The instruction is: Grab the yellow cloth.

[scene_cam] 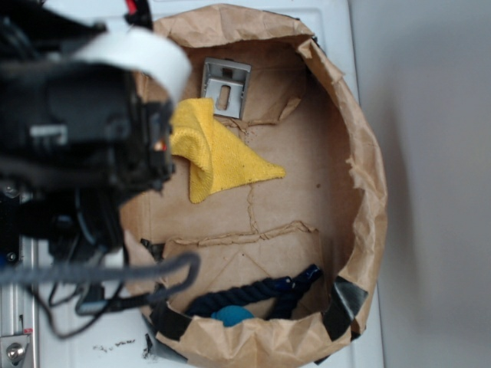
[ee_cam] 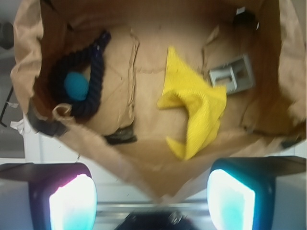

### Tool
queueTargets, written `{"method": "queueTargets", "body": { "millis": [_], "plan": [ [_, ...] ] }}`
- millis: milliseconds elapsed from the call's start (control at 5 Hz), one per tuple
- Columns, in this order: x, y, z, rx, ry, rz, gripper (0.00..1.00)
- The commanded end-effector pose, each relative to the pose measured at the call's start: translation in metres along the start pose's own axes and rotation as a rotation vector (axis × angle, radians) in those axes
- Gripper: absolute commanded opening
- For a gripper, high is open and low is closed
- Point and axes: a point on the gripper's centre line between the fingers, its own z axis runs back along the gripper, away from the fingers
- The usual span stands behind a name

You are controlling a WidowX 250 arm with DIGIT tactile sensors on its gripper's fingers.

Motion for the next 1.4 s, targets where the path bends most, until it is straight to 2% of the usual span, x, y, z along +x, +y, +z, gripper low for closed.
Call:
{"method": "queueTargets", "body": {
  "millis": [0, 400, 800, 1200],
  "plan": [
    [0.051, 0.045, -0.021, 0.002, -0.040, -0.055, 1.00],
    [0.060, 0.036, -0.074, 0.049, -0.047, -0.215, 1.00],
    [0.044, 0.041, -0.119, 0.044, 0.014, -0.282, 1.00],
    [0.034, 0.039, -0.146, 0.030, 0.053, -0.328, 1.00]
  ]
}}
